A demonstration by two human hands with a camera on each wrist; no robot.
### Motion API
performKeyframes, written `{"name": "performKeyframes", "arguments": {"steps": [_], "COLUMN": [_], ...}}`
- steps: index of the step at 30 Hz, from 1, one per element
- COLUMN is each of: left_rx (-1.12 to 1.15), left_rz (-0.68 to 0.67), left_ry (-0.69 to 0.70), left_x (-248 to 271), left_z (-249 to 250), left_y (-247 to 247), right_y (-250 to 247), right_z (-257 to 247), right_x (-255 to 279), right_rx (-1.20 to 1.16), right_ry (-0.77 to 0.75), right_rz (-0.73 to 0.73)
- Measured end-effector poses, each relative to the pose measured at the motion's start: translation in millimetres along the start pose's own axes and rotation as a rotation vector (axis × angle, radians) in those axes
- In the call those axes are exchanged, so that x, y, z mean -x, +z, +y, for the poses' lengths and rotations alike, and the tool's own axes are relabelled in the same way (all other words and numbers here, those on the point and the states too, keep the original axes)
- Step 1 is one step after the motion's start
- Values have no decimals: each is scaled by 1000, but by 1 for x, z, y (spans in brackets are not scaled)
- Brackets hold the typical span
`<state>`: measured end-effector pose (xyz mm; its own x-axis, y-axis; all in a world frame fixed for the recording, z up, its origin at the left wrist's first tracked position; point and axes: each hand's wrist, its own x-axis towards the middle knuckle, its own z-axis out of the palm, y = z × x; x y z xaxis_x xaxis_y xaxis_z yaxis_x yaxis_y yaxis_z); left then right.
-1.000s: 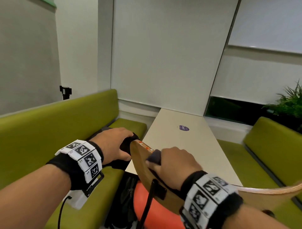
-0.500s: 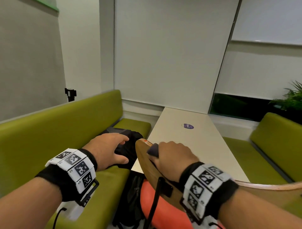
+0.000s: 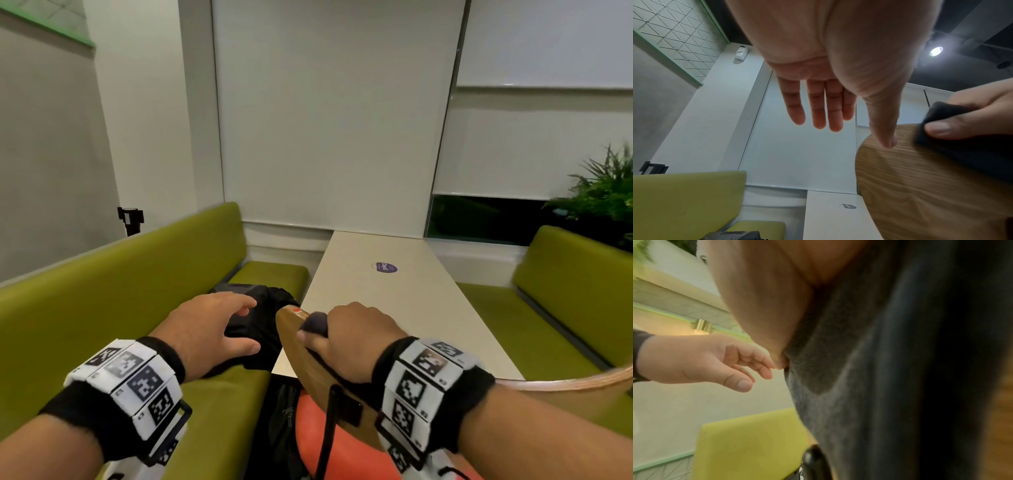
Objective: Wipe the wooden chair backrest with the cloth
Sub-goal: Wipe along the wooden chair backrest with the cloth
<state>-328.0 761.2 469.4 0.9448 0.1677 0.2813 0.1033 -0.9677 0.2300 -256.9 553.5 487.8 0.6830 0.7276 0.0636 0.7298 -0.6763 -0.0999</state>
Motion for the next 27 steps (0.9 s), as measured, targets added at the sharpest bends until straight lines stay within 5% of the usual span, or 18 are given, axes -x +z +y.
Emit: {"name": "performKeyframes", "arguments": {"steps": [8,14,22,27], "left_rx": [-49,-60,-101,-90], "left_rz": [48,49,74,70], "left_ry": [-79,-107,-132,-158], "left_x": [4,15,23,19], "left_z": [-1,-4,-11,-2], "left_y": [1,-3,-5,-2], "right_y": [4,13,14,21], "right_z": [-36,-16,-31,-36], "right_x": [-52,-19,-38,-33], "right_rx": [57,46,23,91], "right_ry": [61,-110,155,18], "right_rz": [-39,76,101,142]}}
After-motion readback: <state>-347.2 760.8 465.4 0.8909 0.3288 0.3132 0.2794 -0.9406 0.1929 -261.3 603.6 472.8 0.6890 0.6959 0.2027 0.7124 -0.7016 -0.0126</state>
